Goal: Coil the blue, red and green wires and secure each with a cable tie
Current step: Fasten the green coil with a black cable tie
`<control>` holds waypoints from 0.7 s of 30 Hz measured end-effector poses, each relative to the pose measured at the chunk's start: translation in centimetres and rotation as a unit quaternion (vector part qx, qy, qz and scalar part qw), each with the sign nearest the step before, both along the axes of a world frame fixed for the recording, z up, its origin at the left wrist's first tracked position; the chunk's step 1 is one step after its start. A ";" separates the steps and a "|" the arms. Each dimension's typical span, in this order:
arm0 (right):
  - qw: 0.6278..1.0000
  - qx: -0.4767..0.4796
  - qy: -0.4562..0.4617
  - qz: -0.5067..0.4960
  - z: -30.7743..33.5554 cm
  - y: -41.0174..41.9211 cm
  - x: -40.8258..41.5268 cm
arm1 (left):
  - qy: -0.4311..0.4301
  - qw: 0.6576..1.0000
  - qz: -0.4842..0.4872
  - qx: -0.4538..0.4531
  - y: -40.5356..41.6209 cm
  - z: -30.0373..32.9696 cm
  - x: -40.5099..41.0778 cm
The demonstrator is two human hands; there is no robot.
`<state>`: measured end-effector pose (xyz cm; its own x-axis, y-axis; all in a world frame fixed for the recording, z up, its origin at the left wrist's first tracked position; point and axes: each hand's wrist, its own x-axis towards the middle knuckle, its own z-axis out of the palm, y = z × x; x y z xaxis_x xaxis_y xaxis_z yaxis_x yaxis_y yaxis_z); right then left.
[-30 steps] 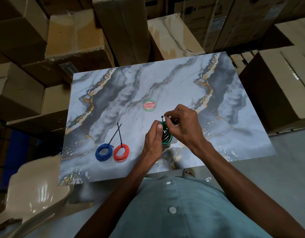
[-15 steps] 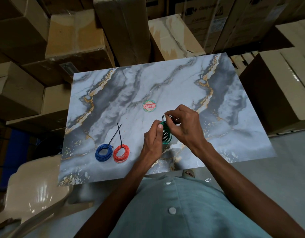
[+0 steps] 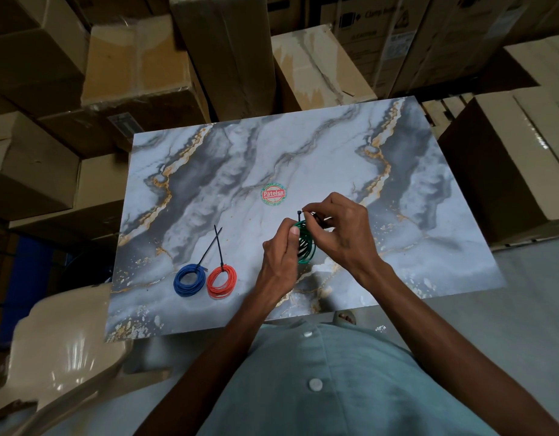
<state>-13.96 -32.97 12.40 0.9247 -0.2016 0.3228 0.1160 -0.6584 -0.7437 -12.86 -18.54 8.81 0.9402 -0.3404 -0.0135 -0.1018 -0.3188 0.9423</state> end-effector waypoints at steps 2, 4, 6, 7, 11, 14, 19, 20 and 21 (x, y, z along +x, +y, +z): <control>1.000 0.001 0.005 -0.002 -0.1 -0.1 0.1 | -0.002 1.000 -0.003 0.008 0.0 -0.1 0.0; 1.000 -0.001 0.009 -0.006 -0.1 -0.1 0.1 | -0.008 1.000 -0.005 0.023 0.0 -0.2 -0.1; 1.000 0.002 0.013 -0.014 0.0 -0.1 0.1 | -0.012 0.999 -0.005 0.044 0.1 -0.4 0.0; 1.000 0.003 0.015 -0.015 0.0 -0.1 0.1 | -0.012 0.999 -0.005 0.052 0.1 -0.4 -0.1; 0.999 -0.013 0.036 0.008 0.1 -0.4 0.4 | -0.021 0.996 -0.020 0.088 0.3 0.0 -0.3; 0.996 -0.047 0.062 0.044 0.2 -1.0 0.8 | -0.054 0.990 -0.026 0.129 0.4 0.1 -0.1; 0.979 -0.089 0.123 0.135 0.5 -2.6 1.7 | -0.102 0.976 -0.052 0.185 0.5 -0.3 -0.1; 0.975 -0.094 0.132 0.151 0.6 -2.8 1.9 | -0.111 0.973 -0.057 0.195 0.5 -0.3 -0.1; 0.972 -0.092 0.138 0.164 0.7 -2.9 2.0 | -0.122 0.969 -0.062 0.205 0.5 -0.3 -0.1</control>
